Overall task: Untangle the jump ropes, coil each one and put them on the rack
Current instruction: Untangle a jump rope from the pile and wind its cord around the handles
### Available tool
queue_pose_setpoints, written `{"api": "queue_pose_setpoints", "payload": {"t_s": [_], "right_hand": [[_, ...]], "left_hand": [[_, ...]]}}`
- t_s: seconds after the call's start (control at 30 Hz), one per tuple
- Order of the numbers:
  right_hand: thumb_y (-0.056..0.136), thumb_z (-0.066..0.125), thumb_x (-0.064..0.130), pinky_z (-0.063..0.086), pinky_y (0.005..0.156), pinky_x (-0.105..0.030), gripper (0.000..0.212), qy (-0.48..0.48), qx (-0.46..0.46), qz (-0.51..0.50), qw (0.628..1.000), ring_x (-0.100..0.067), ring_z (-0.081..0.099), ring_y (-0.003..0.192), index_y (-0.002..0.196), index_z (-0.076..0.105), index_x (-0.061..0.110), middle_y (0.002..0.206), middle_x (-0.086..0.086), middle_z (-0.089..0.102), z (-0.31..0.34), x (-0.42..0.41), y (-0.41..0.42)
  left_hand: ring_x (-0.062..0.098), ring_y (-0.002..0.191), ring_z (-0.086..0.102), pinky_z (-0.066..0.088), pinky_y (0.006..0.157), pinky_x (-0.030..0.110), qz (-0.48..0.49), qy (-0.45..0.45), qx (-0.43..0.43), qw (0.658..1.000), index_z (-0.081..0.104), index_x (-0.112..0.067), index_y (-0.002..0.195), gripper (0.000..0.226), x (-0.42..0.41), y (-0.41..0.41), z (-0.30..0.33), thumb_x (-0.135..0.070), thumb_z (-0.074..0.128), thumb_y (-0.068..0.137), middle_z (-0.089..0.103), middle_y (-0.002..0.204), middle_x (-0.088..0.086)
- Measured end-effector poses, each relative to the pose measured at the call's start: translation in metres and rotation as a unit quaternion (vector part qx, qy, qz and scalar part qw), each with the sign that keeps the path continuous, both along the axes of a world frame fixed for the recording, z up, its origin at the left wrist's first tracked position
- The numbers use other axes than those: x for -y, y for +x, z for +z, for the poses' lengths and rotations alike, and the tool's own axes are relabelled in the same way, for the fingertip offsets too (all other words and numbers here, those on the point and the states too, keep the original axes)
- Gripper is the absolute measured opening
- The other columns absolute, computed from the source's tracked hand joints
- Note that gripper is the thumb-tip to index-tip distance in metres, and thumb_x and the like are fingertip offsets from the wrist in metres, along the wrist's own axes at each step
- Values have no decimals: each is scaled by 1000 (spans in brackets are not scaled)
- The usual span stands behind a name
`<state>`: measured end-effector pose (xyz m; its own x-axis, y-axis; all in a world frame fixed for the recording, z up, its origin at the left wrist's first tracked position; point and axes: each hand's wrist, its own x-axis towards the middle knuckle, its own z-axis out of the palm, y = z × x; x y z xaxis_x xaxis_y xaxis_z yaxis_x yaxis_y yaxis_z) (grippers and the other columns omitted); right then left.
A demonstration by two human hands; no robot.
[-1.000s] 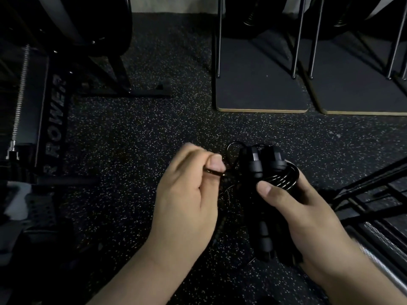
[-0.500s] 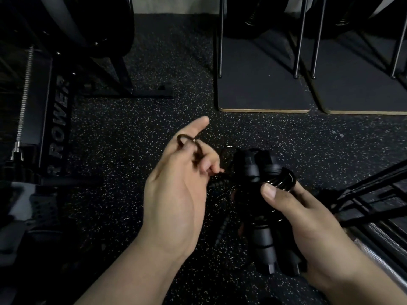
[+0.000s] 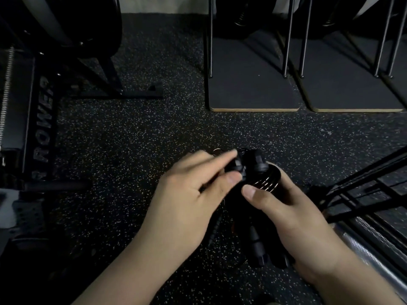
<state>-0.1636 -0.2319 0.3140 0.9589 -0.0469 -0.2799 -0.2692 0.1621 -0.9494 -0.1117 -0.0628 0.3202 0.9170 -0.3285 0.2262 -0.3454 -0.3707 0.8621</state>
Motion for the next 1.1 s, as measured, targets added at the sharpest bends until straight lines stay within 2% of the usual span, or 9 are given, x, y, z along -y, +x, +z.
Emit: {"api": "queue_pose_setpoints", "payload": {"t_s": [0.17, 0.27, 0.37, 0.43, 0.5, 0.57, 0.7, 0.9, 1.1], "right_hand": [[83, 81, 39, 56, 66, -25, 32, -57, 26, 36, 997, -16, 70, 79, 111, 67, 46, 89, 5, 75, 5, -1, 0], [83, 81, 41, 54, 66, -19, 32, -76, 18, 44, 996, -8, 73, 79, 108, 66, 52, 91, 7, 76, 6, 4, -3], [82, 66, 38, 57, 81, -33, 37, -65, -8, 71, 995, -14, 75, 93, 115, 65, 55, 99, 2, 78, 11, 6, 1], [97, 56, 23, 56, 73, -22, 36, -3, -7, 80, 997, -8, 76, 76, 130, 65, 36, 78, -7, 78, 6, 5, 3], [104, 48, 6, 48, 46, -13, 16, 62, -15, 8, 998, -2, 64, 45, 113, 58, 16, 44, -2, 64, -1, 13, 4], [80, 70, 11, 48, 52, -12, 23, 83, 9, -3, 996, 0, 66, 55, 97, 56, 14, 49, 6, 67, -19, 20, 12], [56, 66, 22, 49, 68, -18, 36, -23, 8, 30, 999, 4, 69, 62, 92, 70, 22, 63, 11, 73, -20, 24, 10], [89, 69, 42, 57, 68, -31, 32, -36, -21, 27, 999, -13, 75, 84, 120, 67, 51, 101, 3, 78, 6, 5, -6], [95, 69, 29, 49, 42, -23, 3, -76, -51, -116, 989, -13, 64, 52, 98, 69, 30, 72, 4, 72, 2, -3, 2]], "left_hand": [[6, 92, 57, 45, 83, 15, -36, 93, 82, 992, 68, -21, 133, 45, 2, 2, -12, -41, 55, 95, 59, 92, -22], [4, 102, 54, 40, 90, 10, -75, 95, 70, 990, 60, -22, 142, 48, 0, 2, -12, -39, 51, 99, 53, 100, -26], [3, 98, 53, 41, 89, 12, -68, 104, 99, 987, 61, -19, 141, 47, 1, 2, -14, -37, 49, 100, 51, 99, -27], [4, 98, 55, 42, 89, 12, -55, 92, 84, 991, 63, -22, 140, 46, 1, 2, -15, -40, 51, 99, 52, 98, -26], [4, 101, 57, 41, 90, 9, -42, 68, 60, 995, 64, -25, 139, 43, 1, 0, -15, -40, 56, 99, 55, 98, -24], [4, 102, 59, 41, 89, 8, -37, 44, 49, 997, 64, -25, 138, 41, 2, -2, -12, -35, 55, 100, 58, 99, -21], [4, 104, 58, 39, 91, 6, -48, 42, 69, 996, 64, -23, 138, 39, 3, -4, -7, -33, 57, 101, 57, 100, -23], [8, 96, 52, 43, 90, 20, -55, 146, 161, 975, 64, -13, 138, 42, -2, 3, -16, -30, 48, 103, 54, 104, -18], [11, 91, 61, 40, 87, 37, -36, 252, 196, 947, 67, -21, 130, 40, 3, 1, -21, -36, 42, 102, 66, 103, -12]]}}
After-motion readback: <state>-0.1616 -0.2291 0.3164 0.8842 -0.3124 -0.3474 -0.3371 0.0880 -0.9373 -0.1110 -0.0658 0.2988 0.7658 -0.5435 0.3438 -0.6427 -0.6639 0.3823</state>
